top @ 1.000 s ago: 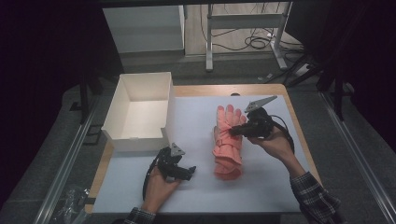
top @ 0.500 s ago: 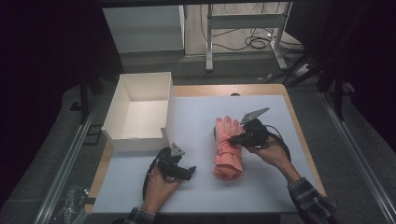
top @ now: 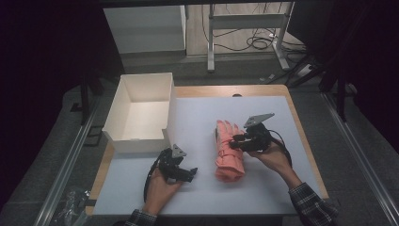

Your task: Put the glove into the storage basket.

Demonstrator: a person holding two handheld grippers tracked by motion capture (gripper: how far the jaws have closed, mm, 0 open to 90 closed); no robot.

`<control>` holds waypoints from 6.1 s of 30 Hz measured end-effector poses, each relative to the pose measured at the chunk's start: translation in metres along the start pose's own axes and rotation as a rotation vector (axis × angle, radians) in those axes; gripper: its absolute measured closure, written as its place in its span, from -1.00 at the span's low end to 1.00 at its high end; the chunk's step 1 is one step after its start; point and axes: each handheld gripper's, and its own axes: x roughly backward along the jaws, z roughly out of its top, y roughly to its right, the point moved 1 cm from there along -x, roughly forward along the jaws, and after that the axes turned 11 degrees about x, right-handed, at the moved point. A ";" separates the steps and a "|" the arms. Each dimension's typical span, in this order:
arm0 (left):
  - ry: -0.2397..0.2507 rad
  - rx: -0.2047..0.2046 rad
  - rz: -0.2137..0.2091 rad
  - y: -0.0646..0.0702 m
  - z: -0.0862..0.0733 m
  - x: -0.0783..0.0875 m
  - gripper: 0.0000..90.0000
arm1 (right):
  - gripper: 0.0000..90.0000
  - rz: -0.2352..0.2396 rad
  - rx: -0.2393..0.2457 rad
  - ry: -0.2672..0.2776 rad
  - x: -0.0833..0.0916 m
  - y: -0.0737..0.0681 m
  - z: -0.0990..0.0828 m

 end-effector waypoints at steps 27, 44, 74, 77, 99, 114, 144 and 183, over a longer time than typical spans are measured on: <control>-0.005 -0.003 0.000 0.000 0.000 0.000 -0.97 | 0.91 -0.042 -0.056 0.007 0.029 -0.026 -0.069; -0.005 -0.002 -0.001 0.000 0.000 0.000 -0.97 | 0.93 0.044 -0.051 0.002 0.003 -0.062 -0.081; -0.003 0.001 -0.001 0.000 0.000 0.000 -0.97 | 0.86 0.054 -0.015 -0.001 -0.038 -0.076 -0.047; -0.006 -0.003 0.001 0.000 0.000 0.000 -0.97 | 0.79 0.027 -0.019 0.001 -0.030 -0.073 -0.051; -0.003 0.005 -0.004 0.000 0.000 0.000 -0.97 | -0.01 -0.278 -0.068 -0.020 0.023 -0.034 -0.097; 0.003 -0.005 -0.106 0.000 0.002 0.006 -0.97 | -0.63 -0.351 -0.156 -0.078 0.024 -0.016 -0.112; -0.088 -0.139 -0.200 0.050 0.099 0.033 -1.00 | -0.63 -0.352 -0.157 -0.075 0.024 -0.017 -0.113; -0.261 -0.201 -0.109 0.073 0.078 -0.046 -0.32 | -0.63 -0.353 -0.154 -0.076 0.024 -0.017 -0.113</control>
